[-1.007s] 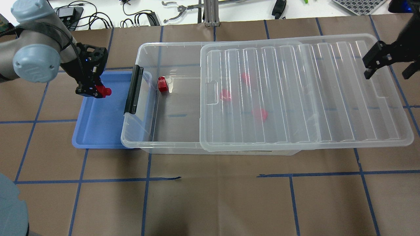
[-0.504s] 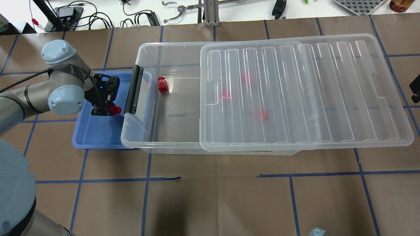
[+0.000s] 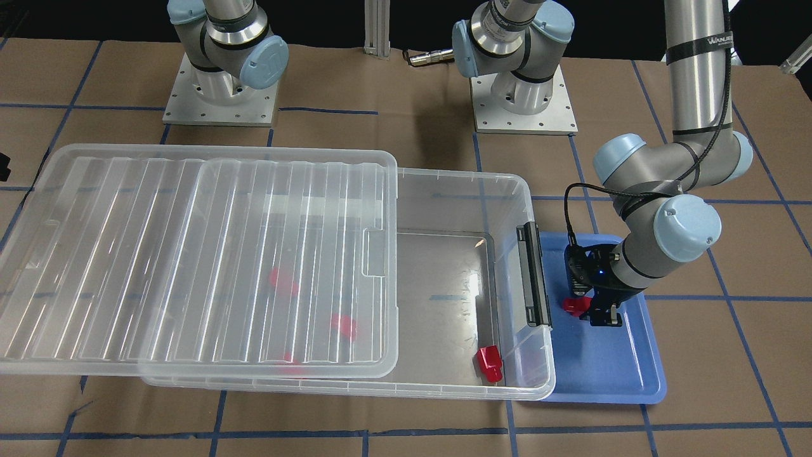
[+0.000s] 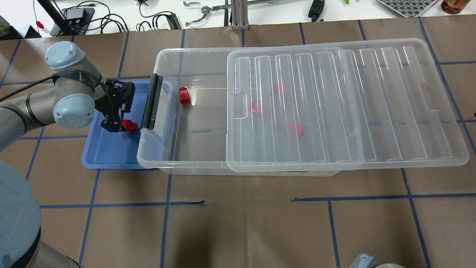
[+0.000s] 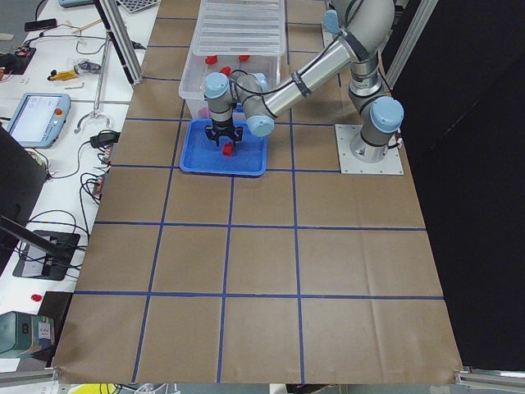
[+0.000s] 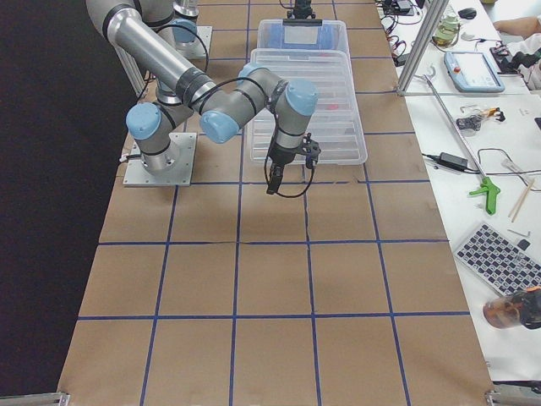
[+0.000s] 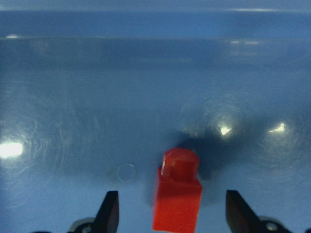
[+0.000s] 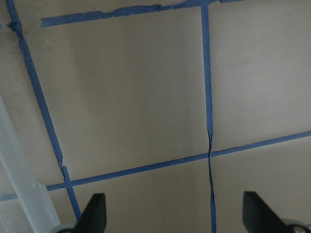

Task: Place red block in blue tray from box

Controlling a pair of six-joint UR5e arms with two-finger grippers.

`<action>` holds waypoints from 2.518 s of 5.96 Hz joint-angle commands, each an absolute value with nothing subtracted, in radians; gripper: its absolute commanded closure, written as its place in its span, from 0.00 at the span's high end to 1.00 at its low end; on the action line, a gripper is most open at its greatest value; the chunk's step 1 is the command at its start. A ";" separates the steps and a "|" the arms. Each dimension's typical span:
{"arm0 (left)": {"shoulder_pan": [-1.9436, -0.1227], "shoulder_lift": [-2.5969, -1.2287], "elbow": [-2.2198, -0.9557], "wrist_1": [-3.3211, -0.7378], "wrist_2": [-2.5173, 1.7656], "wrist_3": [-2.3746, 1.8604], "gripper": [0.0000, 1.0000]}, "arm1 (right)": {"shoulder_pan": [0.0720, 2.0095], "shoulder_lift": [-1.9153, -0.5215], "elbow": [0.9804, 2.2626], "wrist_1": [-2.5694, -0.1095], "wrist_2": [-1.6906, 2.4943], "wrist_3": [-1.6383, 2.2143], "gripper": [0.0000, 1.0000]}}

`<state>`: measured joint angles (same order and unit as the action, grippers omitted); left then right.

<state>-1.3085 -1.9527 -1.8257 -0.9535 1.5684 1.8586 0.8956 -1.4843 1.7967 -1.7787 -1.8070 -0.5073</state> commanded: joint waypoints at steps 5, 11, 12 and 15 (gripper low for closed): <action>-1.403 -1.755 -1.399 -1.731 1.563 1.558 0.99 | 0.894 -1.508 1.841 -1.763 -1.743 -0.445 1.00; -1.567 -1.695 -1.414 -1.726 1.571 0.529 0.99 | 0.902 -1.509 1.845 -1.758 -1.683 -0.400 1.00; -1.601 -1.687 -1.414 -1.724 1.575 0.303 0.99 | 0.902 -1.509 1.864 -1.761 -1.663 -0.400 1.00; -1.614 -1.583 -1.445 -1.726 1.574 0.081 0.99 | 0.907 -1.514 1.893 -1.758 -1.614 -0.339 1.00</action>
